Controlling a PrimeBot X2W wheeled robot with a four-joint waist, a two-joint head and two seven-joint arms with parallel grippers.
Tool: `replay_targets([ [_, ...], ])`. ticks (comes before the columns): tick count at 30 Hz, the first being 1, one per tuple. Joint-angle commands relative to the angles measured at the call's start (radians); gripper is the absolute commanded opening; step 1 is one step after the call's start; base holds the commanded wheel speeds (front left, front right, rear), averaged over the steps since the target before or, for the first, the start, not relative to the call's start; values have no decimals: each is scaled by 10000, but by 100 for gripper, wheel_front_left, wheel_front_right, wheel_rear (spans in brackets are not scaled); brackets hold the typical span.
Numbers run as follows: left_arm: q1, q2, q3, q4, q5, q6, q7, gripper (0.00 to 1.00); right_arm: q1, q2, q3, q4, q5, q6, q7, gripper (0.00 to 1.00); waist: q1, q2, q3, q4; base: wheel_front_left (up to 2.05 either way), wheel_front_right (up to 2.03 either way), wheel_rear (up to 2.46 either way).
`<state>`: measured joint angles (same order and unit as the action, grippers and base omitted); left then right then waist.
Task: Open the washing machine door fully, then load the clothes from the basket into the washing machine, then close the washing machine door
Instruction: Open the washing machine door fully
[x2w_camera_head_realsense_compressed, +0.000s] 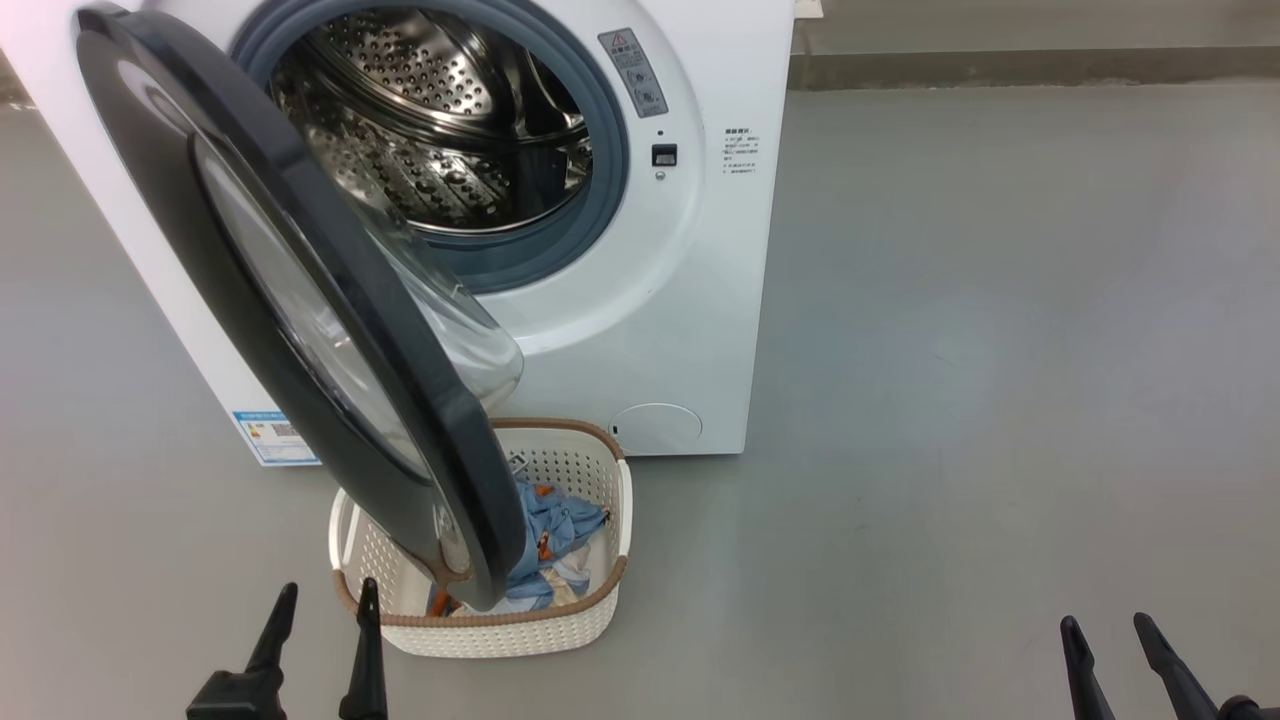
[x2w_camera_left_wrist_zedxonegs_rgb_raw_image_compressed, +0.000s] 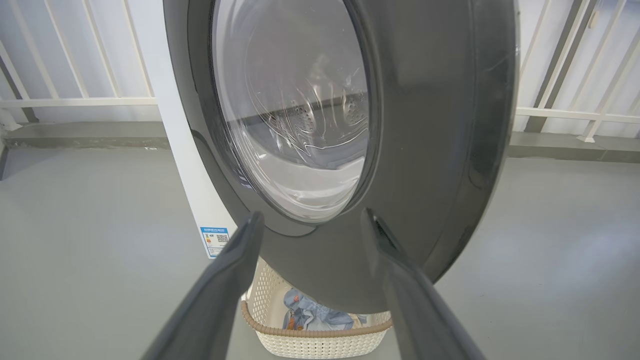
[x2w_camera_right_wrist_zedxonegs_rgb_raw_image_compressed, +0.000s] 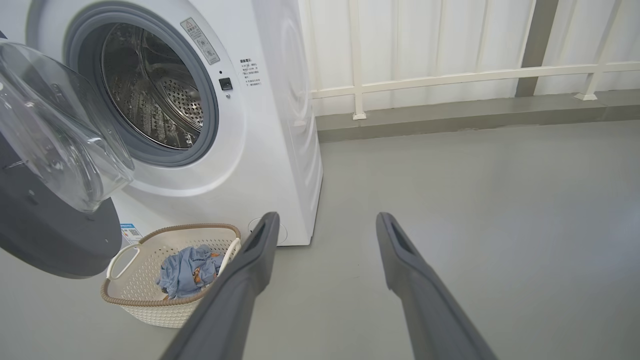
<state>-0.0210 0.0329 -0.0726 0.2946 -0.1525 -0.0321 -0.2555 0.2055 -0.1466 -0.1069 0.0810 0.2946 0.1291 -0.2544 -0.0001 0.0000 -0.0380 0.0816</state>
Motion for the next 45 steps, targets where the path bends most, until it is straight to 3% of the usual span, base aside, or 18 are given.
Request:
replay_targets([
  [1,-179,173,334,-129,-14,-43,-63,100,-83,-125,212,-211,-108,16,-74,100,1,0,-43,-7,0,0,0],
  [8,-164,173,288,-127,-73,-40,-63,100,-112,-162,219,-244,-112,16,-74,100,1,0,-64,-36,0,0,0],
  [9,-162,173,276,-132,-90,-29,-63,48,-112,-156,199,-279,-120,16,-74,100,1,0,-58,-46,0,0,0],
  [10,-162,173,276,-132,-90,-29,-63,48,-112,-156,199,-279,-120,16,-74,100,1,0,-58,-46,0,0,0],
  [11,-160,173,262,-129,-91,-31,-63,11,-106,-159,194,-256,-115,16,-74,100,1,0,-52,-51,0,0,0],
  [12,-161,173,251,-119,-99,-34,-63,0,-112,-156,195,-256,-112,16,-74,100,1,0,-45,-55,0,0,0],
  [32,-802,177,503,-266,31,-70,-63,0,-156,-150,272,-315,-90,16,-74,100,1,0,-8,-118,0,0,0],
  [38,-1865,328,651,-1428,659,198,-63,0,-162,-152,130,-362,-151,16,-74,100,1,0,12,-43,0,0,0],
  [42,-3019,438,600,-3162,1284,587,-63,0,-194,-148,100,-391,-188,16,-74,100,1,0,30,0,0,0,0],
  [45,-3619,404,265,-3988,1421,549,-63,0,-223,-130,88,-390,-186,16,-74,100,1,0,27,1,0,0,0],
])
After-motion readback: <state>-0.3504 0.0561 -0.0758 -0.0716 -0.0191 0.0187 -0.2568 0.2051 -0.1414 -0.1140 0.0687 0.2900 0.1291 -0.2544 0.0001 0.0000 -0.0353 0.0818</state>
